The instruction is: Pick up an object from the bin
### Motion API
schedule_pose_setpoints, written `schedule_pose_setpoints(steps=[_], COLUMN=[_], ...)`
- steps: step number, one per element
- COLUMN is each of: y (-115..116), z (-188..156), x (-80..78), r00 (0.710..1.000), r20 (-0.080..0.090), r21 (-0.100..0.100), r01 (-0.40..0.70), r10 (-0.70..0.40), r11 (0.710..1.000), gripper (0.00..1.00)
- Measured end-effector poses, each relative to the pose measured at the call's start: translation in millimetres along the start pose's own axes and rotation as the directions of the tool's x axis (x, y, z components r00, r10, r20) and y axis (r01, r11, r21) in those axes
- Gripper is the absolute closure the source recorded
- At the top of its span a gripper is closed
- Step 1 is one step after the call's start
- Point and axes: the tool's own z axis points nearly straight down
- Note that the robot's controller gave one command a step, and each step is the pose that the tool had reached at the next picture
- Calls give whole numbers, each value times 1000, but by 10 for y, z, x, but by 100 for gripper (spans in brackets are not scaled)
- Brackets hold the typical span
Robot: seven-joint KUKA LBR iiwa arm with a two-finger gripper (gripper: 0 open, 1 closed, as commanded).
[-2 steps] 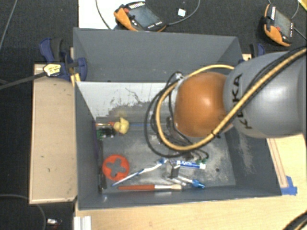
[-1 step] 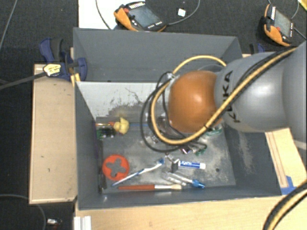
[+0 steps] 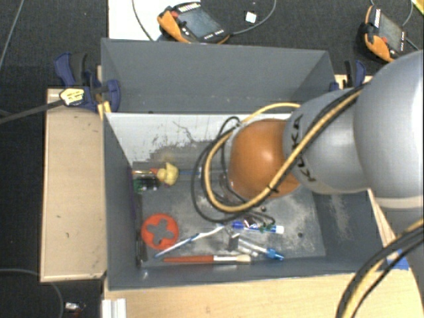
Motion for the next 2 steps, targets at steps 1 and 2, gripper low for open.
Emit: schedule_pose_setpoints(steps=[1,2], y=[-183,-182], z=[-7,-6], x=[44,45], r00=[989,989], r20=[2,2], r21=[2,1], r01=[146,145], r10=[-146,-145], r11=[989,989], gripper=[100,100])
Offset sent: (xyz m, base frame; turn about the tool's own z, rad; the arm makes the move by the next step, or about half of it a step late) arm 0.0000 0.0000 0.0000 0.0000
